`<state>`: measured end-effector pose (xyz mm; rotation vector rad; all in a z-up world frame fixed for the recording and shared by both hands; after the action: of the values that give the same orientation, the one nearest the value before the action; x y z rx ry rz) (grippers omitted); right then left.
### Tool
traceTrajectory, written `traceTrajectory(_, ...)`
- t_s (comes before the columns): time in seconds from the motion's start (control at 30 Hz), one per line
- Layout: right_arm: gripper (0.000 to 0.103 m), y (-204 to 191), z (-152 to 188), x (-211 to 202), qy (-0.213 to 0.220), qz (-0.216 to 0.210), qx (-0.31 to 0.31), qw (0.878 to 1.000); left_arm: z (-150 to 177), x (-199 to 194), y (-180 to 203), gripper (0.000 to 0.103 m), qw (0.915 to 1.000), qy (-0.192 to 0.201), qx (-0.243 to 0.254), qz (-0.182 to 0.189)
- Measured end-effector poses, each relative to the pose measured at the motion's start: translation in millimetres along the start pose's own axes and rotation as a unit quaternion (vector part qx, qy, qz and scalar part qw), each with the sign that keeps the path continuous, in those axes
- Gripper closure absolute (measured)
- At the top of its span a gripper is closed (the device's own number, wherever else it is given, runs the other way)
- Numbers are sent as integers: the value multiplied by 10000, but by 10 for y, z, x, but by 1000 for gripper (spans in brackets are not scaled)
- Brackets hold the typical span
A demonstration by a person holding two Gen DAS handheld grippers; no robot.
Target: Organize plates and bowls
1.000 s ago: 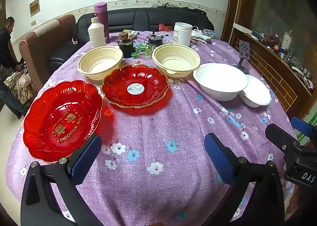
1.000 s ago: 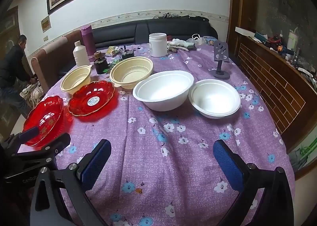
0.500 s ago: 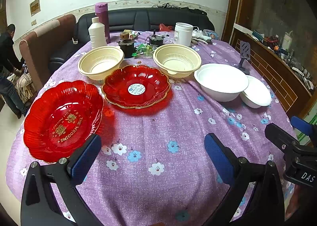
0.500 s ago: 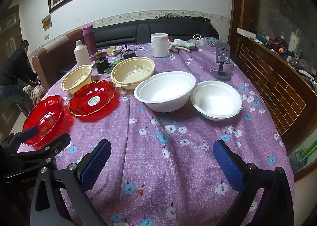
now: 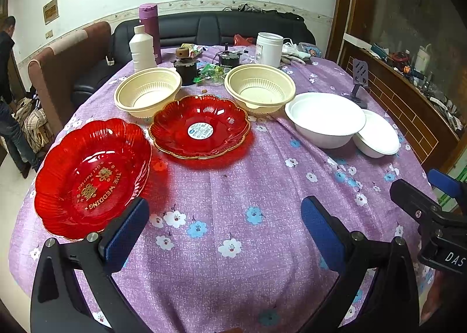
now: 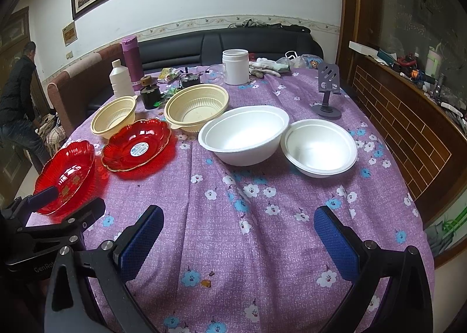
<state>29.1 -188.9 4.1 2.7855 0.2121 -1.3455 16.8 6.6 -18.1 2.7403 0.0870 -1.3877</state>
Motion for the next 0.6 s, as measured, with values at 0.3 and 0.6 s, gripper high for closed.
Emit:
traceTrajectory(0.3,0,-10,2,-4,1,-15,-8,10000,18,8,-4,0,10000,-7,6,-13)
traceTrajectory(0.6,0,-20,11,-14,15,-27,-11,10000,31,0,-10,0,10000,-12,2,-17)
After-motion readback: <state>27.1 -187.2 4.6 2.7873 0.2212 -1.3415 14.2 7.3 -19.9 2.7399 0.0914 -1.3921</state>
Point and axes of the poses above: each gripper's, at about its wrist camera, not at the fingertips, and x roughly the way its jaws point, y to its right, z to its underside, the point moved 3 cm from there along x, roughly the way its jaws point, and after that the axes turned 8 degrees about -y, right-handed, at the moved point
